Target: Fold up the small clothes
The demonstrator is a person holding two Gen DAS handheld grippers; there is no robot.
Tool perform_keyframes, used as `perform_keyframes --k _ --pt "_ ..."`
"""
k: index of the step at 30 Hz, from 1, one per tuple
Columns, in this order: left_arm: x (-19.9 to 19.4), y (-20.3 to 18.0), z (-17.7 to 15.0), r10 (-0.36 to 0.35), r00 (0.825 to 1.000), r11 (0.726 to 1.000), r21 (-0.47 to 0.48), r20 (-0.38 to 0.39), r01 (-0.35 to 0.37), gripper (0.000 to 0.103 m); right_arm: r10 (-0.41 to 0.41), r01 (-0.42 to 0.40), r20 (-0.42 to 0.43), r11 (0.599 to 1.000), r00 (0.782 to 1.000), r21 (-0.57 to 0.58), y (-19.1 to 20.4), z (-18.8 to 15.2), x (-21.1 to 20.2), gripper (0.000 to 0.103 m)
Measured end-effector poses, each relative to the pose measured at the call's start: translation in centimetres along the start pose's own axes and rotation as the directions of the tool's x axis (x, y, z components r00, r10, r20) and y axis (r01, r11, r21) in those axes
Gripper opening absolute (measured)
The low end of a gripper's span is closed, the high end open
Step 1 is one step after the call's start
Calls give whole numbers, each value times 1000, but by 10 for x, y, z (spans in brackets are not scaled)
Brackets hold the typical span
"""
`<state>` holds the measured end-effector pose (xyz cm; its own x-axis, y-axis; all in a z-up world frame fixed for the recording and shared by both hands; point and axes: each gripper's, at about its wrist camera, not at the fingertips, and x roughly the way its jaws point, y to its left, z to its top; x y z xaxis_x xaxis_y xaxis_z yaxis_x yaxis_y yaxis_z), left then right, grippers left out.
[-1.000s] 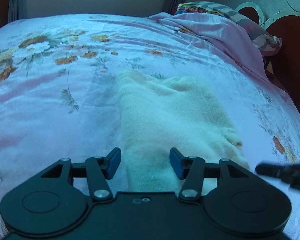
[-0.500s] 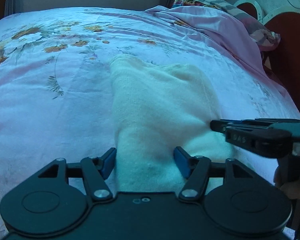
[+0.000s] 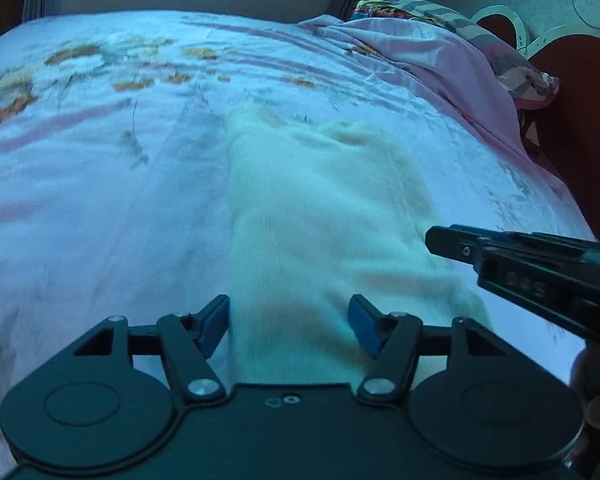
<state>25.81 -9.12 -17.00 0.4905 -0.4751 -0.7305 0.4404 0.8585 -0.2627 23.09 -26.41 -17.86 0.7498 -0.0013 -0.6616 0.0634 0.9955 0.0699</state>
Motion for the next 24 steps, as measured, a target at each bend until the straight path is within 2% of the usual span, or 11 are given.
perform_keyframes --k 2,3,4,6,8,11,15,20,24 --pt "4 3 -10 5 1000 1000 -9 -19 -5 64 21 -21 -22 1000 1000 -13 6 -16 -8 56" --pt "5 4 -13 7 1000 1000 -18 -14 -7 64 -10 8 -48 999 999 -40 9 -26 -4 56" --pt "6 4 -14 10 1000 1000 -18 -23 -11 64 -49 43 -112 997 993 -60 9 -38 7 56" --pt "5 -1 -11 35 999 999 10 -37 -35 64 -11 21 -129 996 992 81 -10 -47 11 67" --pt "0 -5 -10 52 997 999 14 -51 -51 63 12 13 -146 985 989 172 -20 -40 6 67" --pt "-5 -8 -16 69 996 997 22 -61 -68 63 -37 51 -111 991 993 123 -14 -37 -12 67" --pt "-8 -12 -25 98 992 995 26 -76 -96 64 -36 61 -160 987 986 151 -14 -53 -14 67" --pt "-22 -18 -27 120 990 993 24 -68 -119 62 -32 52 -121 985 992 167 -12 -47 -42 67" --pt "-36 -24 -29 130 990 990 54 -46 -128 61 -12 37 -110 971 994 235 -21 -54 -59 67"
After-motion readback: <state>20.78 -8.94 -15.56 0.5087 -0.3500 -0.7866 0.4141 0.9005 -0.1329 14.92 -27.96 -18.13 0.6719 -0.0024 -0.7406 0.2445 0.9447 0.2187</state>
